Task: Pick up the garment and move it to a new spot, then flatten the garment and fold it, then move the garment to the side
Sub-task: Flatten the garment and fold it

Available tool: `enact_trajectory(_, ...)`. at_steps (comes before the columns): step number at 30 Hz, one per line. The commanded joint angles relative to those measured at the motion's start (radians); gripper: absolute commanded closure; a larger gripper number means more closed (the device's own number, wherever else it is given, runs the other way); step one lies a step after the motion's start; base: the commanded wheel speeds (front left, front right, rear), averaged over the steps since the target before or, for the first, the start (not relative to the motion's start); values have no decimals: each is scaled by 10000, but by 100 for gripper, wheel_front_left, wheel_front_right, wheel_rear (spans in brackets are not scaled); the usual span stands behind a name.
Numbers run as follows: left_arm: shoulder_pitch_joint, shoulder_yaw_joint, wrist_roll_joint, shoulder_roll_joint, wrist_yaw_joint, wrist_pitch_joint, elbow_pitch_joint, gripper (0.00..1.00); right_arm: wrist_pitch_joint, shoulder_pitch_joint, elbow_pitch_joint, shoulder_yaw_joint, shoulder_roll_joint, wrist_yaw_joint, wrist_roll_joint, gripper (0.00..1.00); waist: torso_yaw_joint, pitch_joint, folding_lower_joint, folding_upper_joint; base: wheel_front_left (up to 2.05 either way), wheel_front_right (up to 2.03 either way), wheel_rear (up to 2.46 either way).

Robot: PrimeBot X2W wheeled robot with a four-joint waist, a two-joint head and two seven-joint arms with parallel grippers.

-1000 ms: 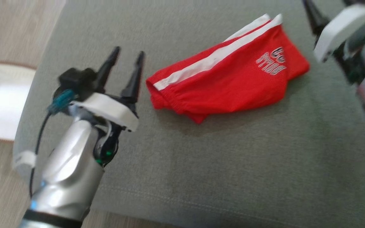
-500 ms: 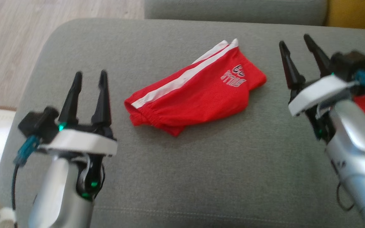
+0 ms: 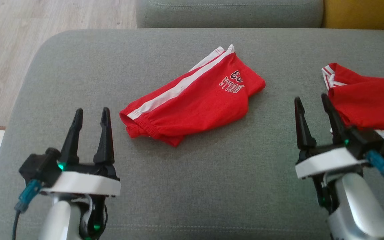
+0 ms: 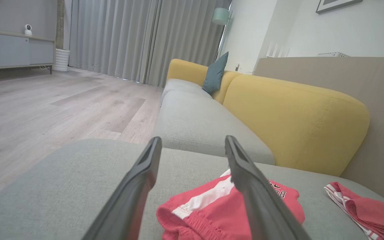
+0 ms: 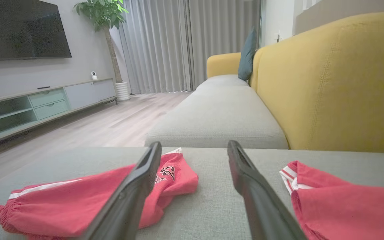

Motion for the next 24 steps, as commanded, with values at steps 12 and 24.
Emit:
enact_trajectory(12,-893,-187,-293,33,-25,-59,-263,0,1954,-661,-308,-375,319,63,1825,0,949,1019,0,0,0,0,0)
enact_trajectory(24,-1249,-518,-601,32,-4,-59,29,0,3522,-3227,3572,-2074,324,63,5062,0,2390,1763,0,0,0,0,0)
